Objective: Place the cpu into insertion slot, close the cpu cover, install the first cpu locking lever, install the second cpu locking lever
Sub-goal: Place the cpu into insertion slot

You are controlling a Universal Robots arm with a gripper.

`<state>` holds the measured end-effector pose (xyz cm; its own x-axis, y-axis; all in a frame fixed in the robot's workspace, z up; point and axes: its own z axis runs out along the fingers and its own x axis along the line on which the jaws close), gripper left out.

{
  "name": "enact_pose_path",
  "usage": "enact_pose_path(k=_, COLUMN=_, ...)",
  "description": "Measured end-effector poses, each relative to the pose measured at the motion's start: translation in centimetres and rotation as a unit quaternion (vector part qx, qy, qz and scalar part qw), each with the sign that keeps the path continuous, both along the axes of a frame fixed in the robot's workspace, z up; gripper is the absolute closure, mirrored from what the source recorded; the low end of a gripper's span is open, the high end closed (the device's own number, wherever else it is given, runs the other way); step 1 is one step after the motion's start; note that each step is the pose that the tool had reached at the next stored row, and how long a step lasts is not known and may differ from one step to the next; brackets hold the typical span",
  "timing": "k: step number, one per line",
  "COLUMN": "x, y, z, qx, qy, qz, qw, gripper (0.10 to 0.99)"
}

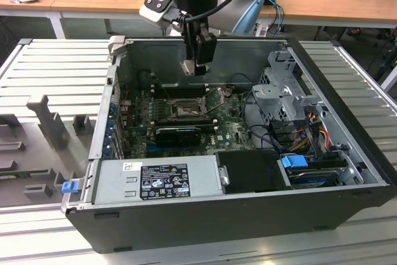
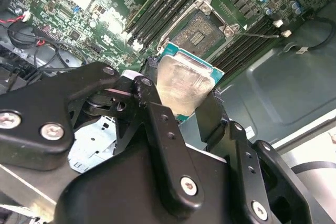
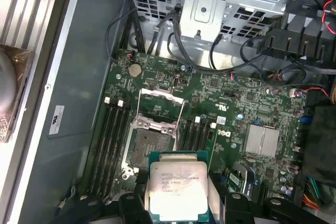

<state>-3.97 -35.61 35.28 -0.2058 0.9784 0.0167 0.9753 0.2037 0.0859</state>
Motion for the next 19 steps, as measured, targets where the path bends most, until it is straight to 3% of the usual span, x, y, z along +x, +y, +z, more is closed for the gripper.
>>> enact_pose_path(k=9, x=0.0, y=0.0, z=-0.11, qx=-0.0001, qy=0.0, qz=-0.044, qw=0.999, gripper=0.557)
enact_pose_path(k=14, x=0.0, y=0.0, z=-0.18, qx=-0.0001, qy=0.0, qz=-0.079, qw=0.9969, gripper=0.557)
enact_pose_path(k=17, x=0.0, y=0.0, z=-0.35, qx=-0.0002, qy=0.0, qz=-0.101, qw=0.9949, gripper=0.557)
enact_pose_path(k=19, x=0.0, y=0.0, z=-0.57, qx=-0.0001, qy=0.0, qz=-0.104, qw=0.9946, gripper=0.557)
